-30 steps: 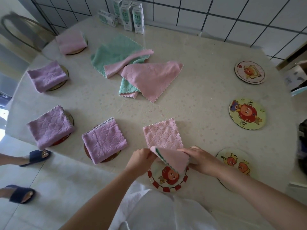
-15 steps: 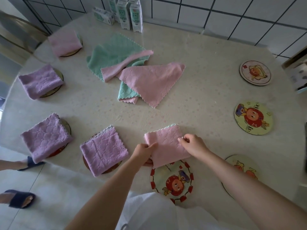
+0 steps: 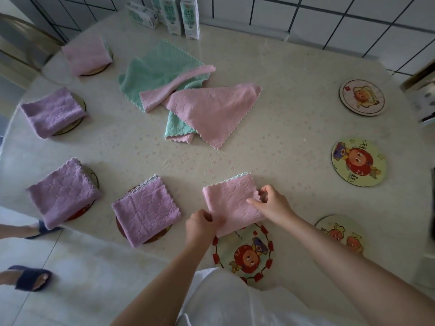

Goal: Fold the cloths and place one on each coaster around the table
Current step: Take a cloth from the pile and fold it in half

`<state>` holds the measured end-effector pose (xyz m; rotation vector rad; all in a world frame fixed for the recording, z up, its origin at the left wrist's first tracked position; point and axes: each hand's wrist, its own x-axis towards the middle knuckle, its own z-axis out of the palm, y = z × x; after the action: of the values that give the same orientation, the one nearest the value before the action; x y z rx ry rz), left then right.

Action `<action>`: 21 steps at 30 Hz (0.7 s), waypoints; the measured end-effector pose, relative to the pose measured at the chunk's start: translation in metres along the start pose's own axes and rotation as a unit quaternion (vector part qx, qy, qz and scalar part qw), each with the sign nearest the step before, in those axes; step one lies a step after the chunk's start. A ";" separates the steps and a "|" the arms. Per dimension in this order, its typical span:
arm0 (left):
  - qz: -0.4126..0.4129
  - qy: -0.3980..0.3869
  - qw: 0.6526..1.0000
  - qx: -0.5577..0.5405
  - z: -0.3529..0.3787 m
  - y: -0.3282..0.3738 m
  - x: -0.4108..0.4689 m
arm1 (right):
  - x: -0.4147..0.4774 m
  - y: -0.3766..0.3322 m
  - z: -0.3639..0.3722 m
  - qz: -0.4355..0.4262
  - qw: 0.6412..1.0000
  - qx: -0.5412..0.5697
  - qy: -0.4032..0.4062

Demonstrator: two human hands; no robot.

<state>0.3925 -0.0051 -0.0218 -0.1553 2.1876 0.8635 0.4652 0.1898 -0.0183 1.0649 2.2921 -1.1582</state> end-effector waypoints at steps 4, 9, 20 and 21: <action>0.034 0.046 0.996 0.067 0.009 -0.001 -0.005 | -0.015 0.009 0.012 -0.026 0.994 -0.098 0.031; 0.022 0.059 0.991 0.118 0.008 0.012 -0.007 | -0.019 0.010 0.016 0.040 0.996 -0.043 0.066; -0.139 0.021 0.982 -0.125 -0.004 0.034 0.018 | -0.005 -0.001 0.002 0.224 0.944 0.244 -0.005; -0.145 0.009 0.979 -0.142 -0.004 0.035 0.019 | -0.005 -0.001 0.001 0.232 0.935 0.268 -0.017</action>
<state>0.3642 0.0217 -0.0146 -0.6084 1.9832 1.0014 0.4682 0.1863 -0.0153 1.6476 1.5782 -1.6011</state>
